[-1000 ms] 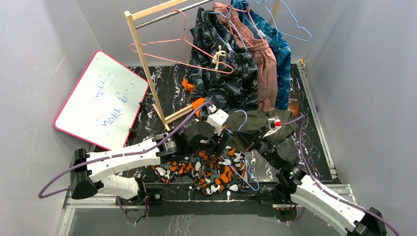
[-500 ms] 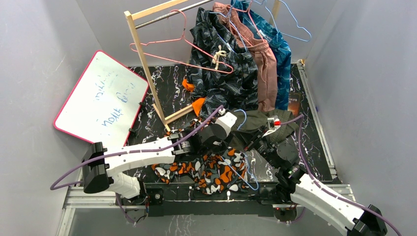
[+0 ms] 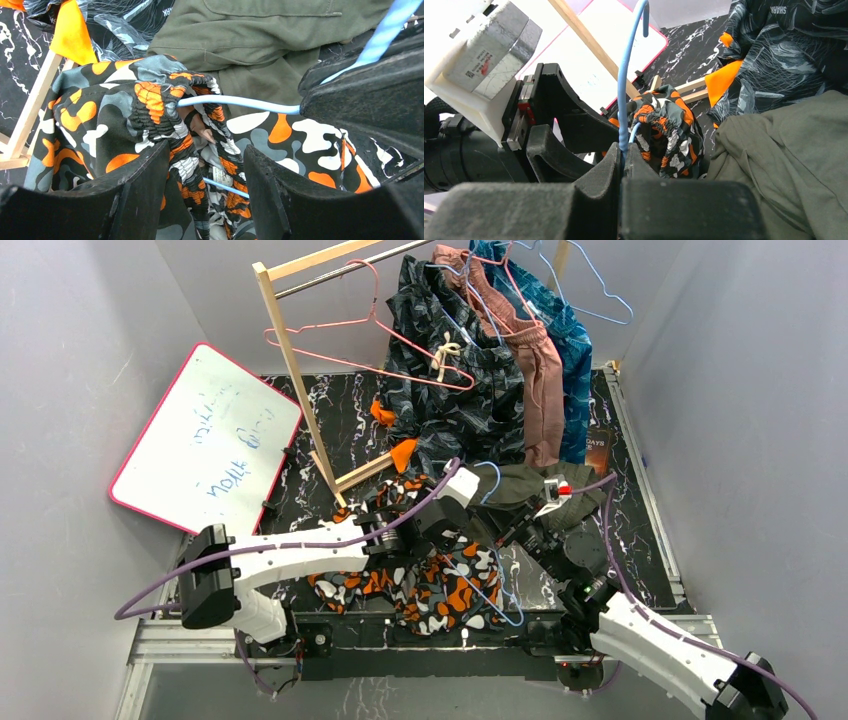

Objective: Place the shorts on the hanger
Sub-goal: Hang the shorts on the hanger.

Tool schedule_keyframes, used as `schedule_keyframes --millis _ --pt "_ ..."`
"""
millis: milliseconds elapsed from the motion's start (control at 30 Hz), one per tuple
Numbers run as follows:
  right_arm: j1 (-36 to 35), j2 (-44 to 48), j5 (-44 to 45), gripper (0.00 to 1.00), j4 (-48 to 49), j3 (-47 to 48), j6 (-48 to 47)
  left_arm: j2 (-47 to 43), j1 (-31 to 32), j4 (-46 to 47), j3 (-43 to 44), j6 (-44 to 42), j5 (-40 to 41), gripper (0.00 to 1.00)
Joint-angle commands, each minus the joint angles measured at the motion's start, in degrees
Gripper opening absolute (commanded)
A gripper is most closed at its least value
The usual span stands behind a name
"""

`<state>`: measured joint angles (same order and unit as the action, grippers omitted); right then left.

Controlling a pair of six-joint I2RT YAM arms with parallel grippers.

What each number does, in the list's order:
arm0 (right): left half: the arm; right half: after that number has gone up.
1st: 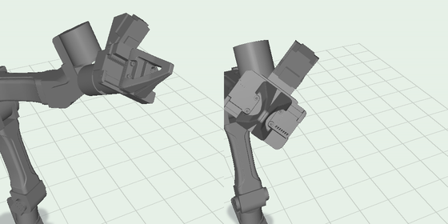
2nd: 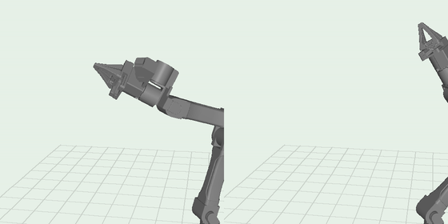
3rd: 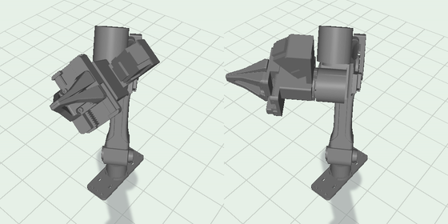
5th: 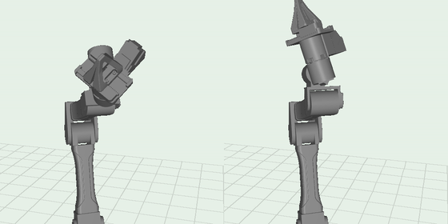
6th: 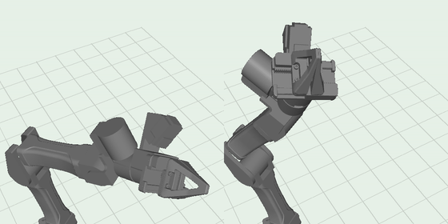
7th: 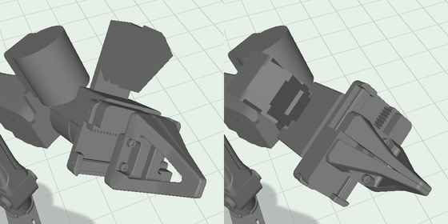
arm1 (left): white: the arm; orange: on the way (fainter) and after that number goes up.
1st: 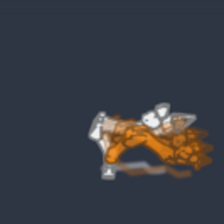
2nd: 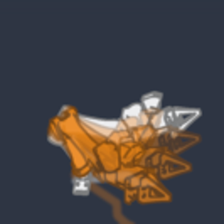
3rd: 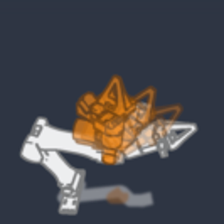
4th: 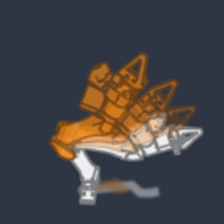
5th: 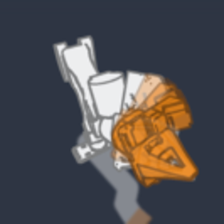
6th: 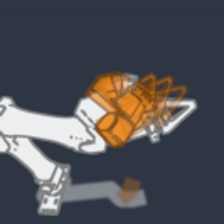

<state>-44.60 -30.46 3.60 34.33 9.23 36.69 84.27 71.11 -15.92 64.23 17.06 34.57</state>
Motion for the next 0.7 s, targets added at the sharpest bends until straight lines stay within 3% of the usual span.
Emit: schedule_keyframes --millis 0,233,433,667 --pt "0.2 0.0 -1.8 0.0 10.8 -1.7 1.0 -4.3 0.3 0.0 1.5 0.2 -2.0 0.56" --pt "0.2 -3.6 -0.8 0.0 26.7 -3.0 0.3 -16.9 0.3 -2.4 5.1 1.3 -8.9 0.64" --pt "0.2 -9.7 -1.0 0.0 39.5 -0.2 -0.9 -27.8 0.2 -6.0 9.2 -0.5 -7.4 0.71" --pt "0.2 -15.4 -1.8 0.0 52.8 5.2 -0.8 -35.3 0.3 -9.0 9.3 -5.4 0.4 0.73"
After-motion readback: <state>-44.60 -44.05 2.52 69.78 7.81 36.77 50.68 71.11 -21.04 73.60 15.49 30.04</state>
